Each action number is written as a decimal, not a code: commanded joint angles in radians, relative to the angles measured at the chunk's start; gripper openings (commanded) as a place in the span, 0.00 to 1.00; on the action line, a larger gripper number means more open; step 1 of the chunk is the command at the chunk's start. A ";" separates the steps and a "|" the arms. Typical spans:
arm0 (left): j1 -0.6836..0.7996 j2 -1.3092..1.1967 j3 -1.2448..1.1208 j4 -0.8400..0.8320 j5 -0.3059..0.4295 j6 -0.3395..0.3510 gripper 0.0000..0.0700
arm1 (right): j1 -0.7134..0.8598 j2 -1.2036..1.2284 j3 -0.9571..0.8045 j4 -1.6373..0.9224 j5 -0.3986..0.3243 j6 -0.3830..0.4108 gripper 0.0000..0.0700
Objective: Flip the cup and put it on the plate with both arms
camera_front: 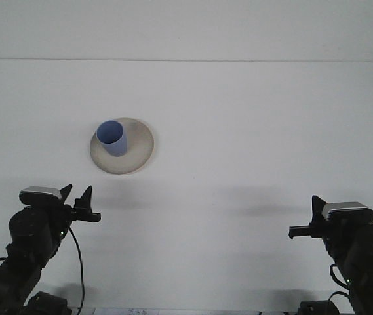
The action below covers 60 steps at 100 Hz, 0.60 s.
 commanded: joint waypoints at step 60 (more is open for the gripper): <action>-0.003 -0.013 0.009 0.023 -0.003 0.001 0.02 | 0.000 0.006 0.011 0.010 0.000 0.007 0.00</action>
